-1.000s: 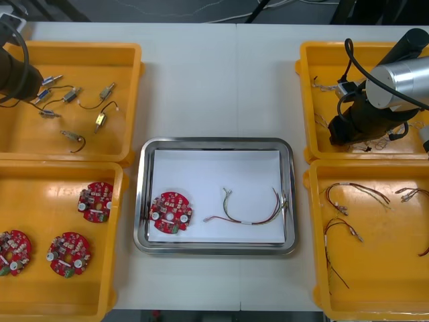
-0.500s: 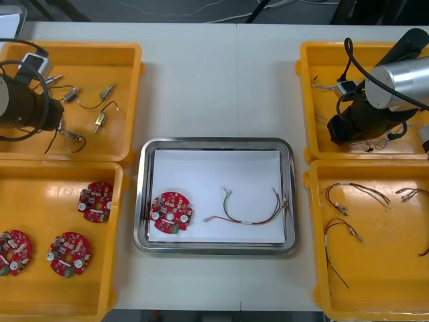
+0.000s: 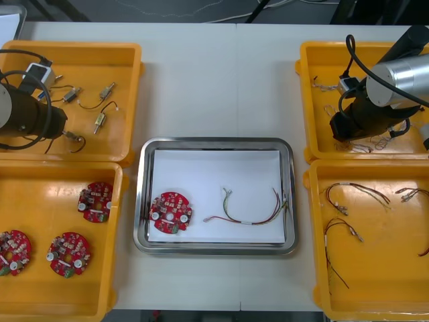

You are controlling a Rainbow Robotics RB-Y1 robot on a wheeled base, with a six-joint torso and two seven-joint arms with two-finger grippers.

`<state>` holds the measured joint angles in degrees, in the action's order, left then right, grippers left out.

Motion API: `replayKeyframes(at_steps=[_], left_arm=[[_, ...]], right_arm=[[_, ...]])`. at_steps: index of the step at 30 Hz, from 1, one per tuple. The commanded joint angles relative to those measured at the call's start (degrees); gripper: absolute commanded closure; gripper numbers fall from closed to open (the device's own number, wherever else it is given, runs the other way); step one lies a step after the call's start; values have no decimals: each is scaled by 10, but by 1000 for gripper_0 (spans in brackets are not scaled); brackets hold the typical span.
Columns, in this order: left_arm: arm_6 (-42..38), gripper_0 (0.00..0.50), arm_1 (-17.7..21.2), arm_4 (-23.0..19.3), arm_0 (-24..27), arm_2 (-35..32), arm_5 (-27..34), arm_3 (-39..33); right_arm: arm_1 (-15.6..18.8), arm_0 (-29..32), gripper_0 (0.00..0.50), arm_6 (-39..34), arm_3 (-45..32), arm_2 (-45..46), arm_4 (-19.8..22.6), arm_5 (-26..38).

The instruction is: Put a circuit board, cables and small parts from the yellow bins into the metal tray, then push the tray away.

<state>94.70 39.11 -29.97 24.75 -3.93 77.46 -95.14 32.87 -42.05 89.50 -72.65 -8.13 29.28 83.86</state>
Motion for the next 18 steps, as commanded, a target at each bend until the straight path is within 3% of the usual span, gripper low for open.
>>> replayKeyframes(at_steps=[1,10,18], left_arm=[[-14,500,-6,-5,-5,4,-8,-12],[-16,500,-6,-13,11,-3,-3,-13],[-16,500,-6,-25,56,-36,97,-32]], right_arm=[[12,-34,500,20,-5,26,-14,-9],[26,-35,500,12,-4,44,-14,-66],[37,-39,500,8,30,54,-14,-92]])
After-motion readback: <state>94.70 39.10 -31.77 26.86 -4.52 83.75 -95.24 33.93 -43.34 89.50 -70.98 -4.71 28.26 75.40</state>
